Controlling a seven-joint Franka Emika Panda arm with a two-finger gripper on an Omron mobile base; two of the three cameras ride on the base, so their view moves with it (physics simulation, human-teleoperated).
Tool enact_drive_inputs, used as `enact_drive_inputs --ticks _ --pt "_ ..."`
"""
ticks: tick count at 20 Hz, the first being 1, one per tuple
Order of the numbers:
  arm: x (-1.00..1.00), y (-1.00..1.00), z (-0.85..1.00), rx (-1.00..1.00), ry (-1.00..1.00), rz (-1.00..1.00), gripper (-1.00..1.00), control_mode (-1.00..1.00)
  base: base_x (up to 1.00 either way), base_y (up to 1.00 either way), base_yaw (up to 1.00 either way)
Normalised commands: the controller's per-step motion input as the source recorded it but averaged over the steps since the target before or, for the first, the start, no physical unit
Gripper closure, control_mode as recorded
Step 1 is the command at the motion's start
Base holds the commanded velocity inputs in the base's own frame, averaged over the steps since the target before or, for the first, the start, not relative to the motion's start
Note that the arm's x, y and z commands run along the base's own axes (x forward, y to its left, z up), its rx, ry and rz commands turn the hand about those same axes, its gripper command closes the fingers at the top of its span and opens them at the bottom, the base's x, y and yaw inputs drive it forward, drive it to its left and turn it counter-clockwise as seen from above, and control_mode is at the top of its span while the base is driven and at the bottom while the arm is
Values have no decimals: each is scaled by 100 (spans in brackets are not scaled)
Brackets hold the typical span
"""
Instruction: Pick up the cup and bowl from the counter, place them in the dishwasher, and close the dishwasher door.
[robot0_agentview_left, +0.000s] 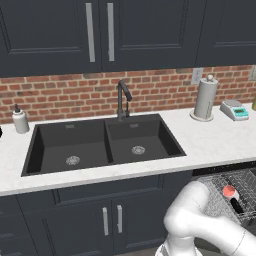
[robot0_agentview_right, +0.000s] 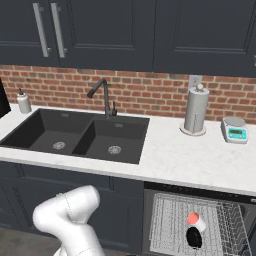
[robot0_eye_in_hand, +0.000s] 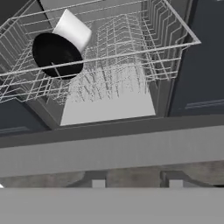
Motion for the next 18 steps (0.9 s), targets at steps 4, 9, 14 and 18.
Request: enact_drive_inputs --ticks 4,9,14,18 --pt "-100 -23 -22 26 -44 -5 -100 -100 0 0 0" --pt "-100 -9 -69 14 -42 -6 -100 -100 0 0 0" --pt "-100 -14 -44 11 -15 -10 -100 -100 0 0 0" --pt "-90 -6 -71 4 -3 -9 -100 -100 0 0 0"
